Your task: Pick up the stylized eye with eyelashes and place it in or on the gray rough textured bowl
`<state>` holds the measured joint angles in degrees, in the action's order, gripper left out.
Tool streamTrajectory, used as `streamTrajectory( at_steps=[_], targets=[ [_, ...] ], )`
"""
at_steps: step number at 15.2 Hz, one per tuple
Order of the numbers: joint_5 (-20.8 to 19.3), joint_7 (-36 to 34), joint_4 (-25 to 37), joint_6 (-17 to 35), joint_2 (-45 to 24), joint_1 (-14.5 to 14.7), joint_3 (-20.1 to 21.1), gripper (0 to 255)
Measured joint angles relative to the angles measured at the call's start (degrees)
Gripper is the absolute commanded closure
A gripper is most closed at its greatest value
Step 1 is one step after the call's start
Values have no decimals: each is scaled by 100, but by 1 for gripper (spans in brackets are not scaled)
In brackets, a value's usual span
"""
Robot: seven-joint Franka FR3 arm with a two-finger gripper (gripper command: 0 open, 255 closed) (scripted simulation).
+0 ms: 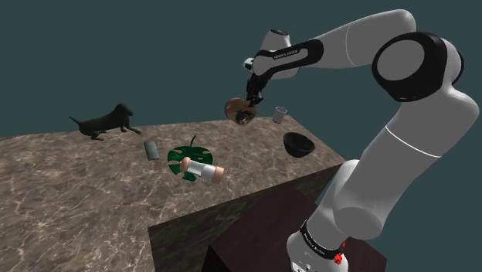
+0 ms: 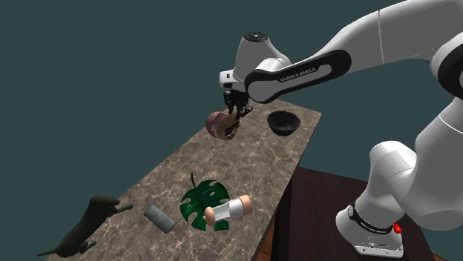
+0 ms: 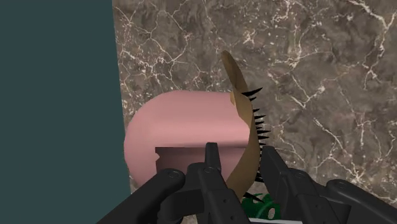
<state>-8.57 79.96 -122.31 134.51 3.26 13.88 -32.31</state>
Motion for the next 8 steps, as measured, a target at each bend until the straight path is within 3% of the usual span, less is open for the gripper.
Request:
streamTrajectory(
  at_steps=[8],
  targets=[
    [-412,437,-452,-230,855,-354,-286,255]
  ],
)
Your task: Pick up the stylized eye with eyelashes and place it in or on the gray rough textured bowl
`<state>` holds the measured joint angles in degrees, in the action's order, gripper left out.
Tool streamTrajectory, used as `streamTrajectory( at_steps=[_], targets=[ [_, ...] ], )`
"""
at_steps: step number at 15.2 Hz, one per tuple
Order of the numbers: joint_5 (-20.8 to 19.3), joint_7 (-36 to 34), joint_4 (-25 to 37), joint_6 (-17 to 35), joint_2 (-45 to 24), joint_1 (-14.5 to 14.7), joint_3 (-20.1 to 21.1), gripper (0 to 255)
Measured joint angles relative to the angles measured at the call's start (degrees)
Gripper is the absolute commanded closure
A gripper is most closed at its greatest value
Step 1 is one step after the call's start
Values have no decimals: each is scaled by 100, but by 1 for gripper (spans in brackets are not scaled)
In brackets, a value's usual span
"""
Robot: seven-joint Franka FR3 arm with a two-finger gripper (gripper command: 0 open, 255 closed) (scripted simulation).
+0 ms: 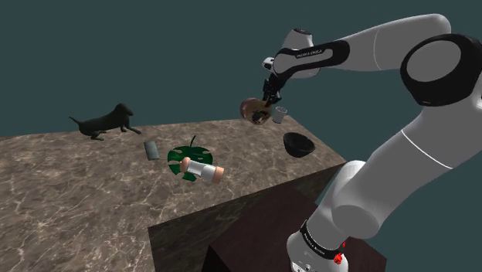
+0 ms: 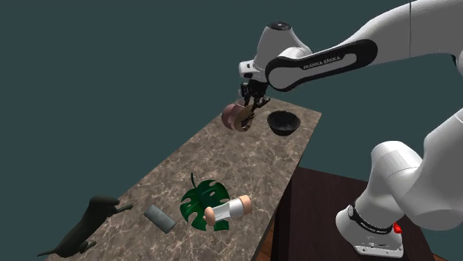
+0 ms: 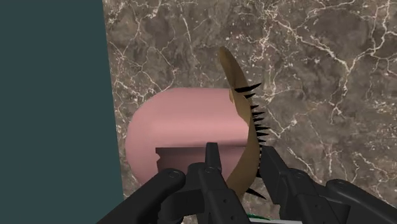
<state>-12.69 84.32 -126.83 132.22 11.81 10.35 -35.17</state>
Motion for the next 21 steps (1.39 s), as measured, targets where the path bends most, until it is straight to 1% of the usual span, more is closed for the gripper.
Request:
streamTrajectory(
  at_steps=[3,11,14,18,21],
  targets=[
    [-160,259,-162,-92,333,-186,-152,255],
    [-497,1147,-313,-450,1083,-696,-673,255],
    [-572,1472,-254,-610,1265,-841,-865,255],
    [-642,2029,-95,-819,1453,-1020,-1232,255],
    [-604,2444,155,-965,1440,-1039,-1555,255]
  ],
)
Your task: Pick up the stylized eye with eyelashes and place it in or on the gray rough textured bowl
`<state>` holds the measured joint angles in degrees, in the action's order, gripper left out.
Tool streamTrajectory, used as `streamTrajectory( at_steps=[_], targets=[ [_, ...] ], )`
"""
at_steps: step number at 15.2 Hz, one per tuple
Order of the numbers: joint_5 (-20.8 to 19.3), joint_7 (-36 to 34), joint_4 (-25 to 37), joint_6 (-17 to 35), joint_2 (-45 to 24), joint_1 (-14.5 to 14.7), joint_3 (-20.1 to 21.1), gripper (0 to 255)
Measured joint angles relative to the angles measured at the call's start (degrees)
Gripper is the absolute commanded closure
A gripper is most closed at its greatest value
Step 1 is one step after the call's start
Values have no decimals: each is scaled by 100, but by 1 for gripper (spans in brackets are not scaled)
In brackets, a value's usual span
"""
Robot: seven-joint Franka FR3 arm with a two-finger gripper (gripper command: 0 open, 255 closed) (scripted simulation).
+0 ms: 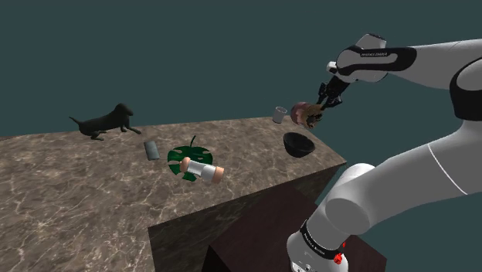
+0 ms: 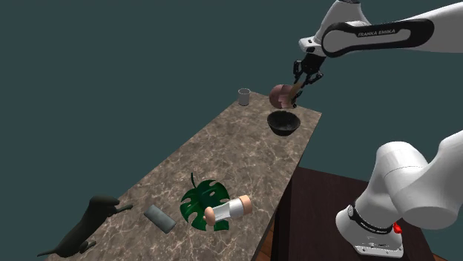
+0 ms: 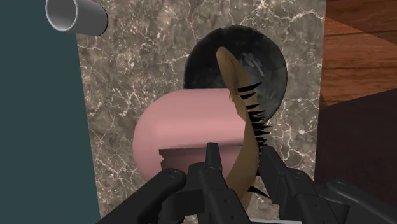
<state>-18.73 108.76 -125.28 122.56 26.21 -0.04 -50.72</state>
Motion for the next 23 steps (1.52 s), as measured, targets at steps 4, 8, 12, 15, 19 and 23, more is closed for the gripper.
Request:
streamTrajectory(
  at_steps=[4,8,12,15,19,23],
  targets=[
    [-3,390,101,-16,13,-34,-340,255],
    [-14,448,-107,264,-50,-9,-494,255],
    [-1,476,-317,574,-151,51,-647,255],
    [11,518,-488,828,-234,100,-787,255],
    [48,579,-679,1143,-358,186,-975,255],
    [137,681,-865,1503,-539,340,-1239,255]
  ],
)
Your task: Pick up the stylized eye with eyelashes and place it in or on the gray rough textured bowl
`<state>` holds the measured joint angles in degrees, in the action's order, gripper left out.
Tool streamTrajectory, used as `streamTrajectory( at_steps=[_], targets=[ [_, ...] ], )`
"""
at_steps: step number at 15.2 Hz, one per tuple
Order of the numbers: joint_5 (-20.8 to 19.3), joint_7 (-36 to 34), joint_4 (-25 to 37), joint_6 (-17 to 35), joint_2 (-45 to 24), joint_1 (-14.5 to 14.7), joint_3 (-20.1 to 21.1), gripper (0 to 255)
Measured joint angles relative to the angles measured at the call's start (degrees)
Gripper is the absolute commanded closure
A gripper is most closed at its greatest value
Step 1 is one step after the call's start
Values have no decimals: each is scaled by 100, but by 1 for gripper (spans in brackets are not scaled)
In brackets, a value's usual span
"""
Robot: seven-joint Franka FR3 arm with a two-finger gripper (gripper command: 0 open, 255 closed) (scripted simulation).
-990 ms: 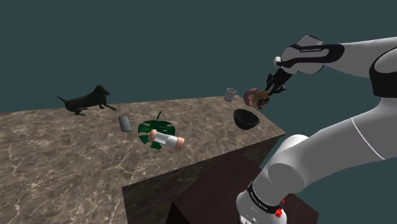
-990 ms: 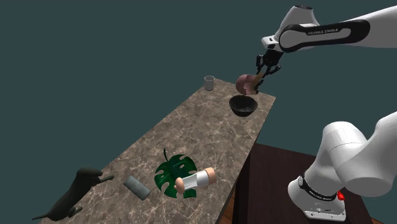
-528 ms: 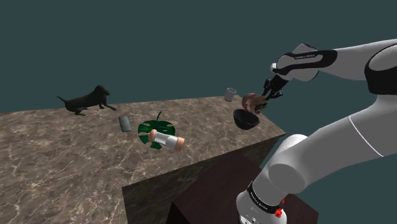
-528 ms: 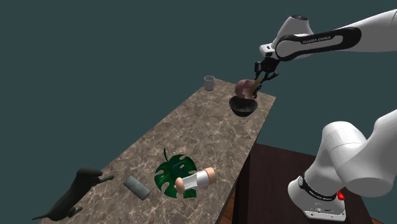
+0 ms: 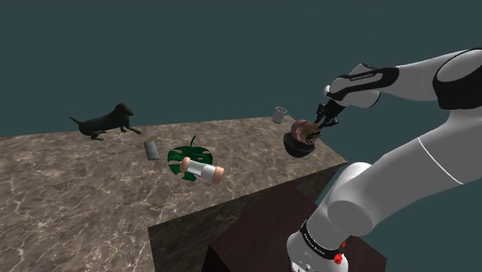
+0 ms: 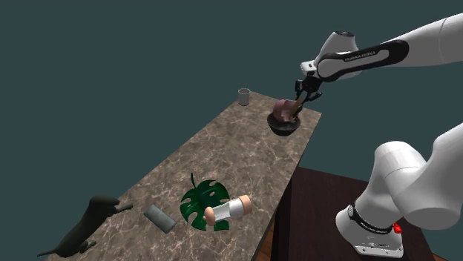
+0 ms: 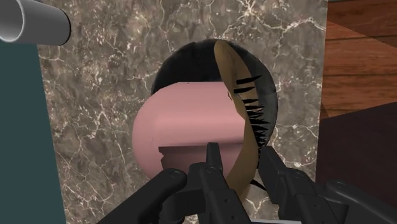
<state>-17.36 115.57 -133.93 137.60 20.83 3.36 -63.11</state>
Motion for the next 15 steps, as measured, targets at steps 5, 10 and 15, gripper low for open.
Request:
streamTrajectory(
  at_steps=[5,10,15],
  targets=[
    [135,125,-228,430,-222,219,-319,255],
    [186,168,-236,496,-279,290,-405,255],
    [190,171,-232,505,-281,297,-411,0]
  ],
)
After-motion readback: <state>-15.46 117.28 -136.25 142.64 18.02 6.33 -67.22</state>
